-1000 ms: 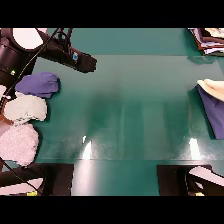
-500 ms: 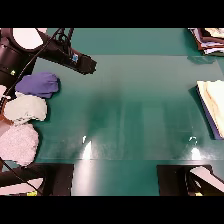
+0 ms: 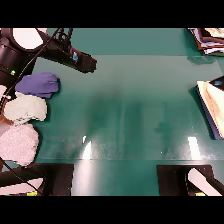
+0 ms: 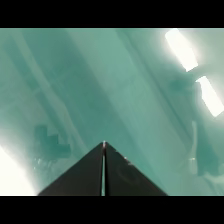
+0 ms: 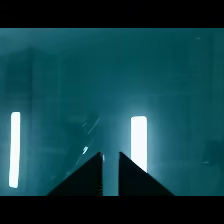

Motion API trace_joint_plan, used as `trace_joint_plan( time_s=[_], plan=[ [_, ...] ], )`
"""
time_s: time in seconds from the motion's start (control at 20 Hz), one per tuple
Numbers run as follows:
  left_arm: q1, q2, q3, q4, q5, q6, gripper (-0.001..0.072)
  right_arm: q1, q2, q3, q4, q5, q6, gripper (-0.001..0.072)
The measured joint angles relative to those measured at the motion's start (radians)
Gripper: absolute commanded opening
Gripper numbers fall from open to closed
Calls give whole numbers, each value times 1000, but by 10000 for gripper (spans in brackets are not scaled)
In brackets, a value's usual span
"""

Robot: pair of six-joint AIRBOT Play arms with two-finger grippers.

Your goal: Fold the shirts.

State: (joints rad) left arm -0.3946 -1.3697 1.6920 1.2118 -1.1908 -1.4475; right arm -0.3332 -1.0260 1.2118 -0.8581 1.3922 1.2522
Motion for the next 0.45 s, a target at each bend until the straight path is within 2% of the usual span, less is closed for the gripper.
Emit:
trace_joint_plan(
  time_s=[0.25, 0.45],
  plan=[
    [0, 0, 0, 0, 47, 0, 36, 266, 2, 0, 6, -50, 0, 19],
    [0, 0, 0, 0, 87, 0, 36, 345, 2, 0, 8, -66, 0, 19]
  ],
)
